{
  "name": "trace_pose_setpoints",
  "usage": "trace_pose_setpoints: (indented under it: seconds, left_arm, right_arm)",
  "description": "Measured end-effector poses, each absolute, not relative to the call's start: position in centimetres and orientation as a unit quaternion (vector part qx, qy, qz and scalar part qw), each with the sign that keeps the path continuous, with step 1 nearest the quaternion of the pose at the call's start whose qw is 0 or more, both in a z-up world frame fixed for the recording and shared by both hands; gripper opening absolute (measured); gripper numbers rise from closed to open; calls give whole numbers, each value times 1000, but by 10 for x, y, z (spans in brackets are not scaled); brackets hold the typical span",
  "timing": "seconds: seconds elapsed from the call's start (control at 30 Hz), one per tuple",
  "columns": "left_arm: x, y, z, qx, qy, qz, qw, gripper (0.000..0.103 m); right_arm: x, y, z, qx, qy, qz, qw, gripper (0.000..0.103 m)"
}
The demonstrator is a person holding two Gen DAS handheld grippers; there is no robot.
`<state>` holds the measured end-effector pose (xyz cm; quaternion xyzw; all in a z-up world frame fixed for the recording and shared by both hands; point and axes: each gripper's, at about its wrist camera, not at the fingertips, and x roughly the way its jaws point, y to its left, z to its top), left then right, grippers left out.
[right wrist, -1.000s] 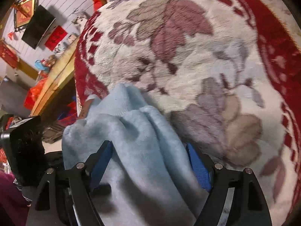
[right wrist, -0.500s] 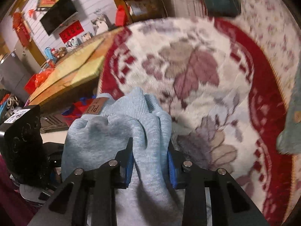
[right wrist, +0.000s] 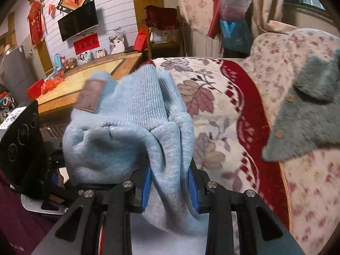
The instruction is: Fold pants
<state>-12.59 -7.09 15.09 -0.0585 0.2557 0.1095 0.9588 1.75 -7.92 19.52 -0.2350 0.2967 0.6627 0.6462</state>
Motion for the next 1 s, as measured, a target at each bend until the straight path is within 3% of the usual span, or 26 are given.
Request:
trace_pose_setpoints:
  seconds: [0.3,0.4,0.43,0.47,0.5,0.53,0.7,0.87,0.93,1.0]
  left_arm:
    - [-122,-161,105,-17,271,58,961,29]
    - [-117,-188,81,-1,275,37,961,37]
    - [-118,-195,75,2,274,23,961,53]
    - [-118,-201,72,7,271,2,963,76]
    - [-119,-207,69,13,272,-23,962,85]
    - [-121,-213,68,17,274,-36,961,91]
    - [-122,-228,61,10,311,-95,946,96]
    - [-137,-214,80,-16,304,-130,944,96]
    - [-149,-208,96,-2,289,-128,949,96]
    - [-159,-200,108,9,277,-125,953,96]
  right_arm:
    - [32,-179,145,-250,341,596,683,33]
    - [45,-217,108,-232,382,557,701,36]
    - [50,-229,95,-227,399,539,706,40]
    - [52,-243,84,-223,413,521,713,50]
    - [54,-253,77,-220,423,508,717,60]
    - [53,-265,70,-220,437,493,719,62]
    - [62,-318,63,-206,480,375,766,62]
    - [58,-369,106,-100,470,323,815,63]
    - [48,-382,130,-43,457,340,821,66]
    - [35,-388,146,15,450,370,812,76]
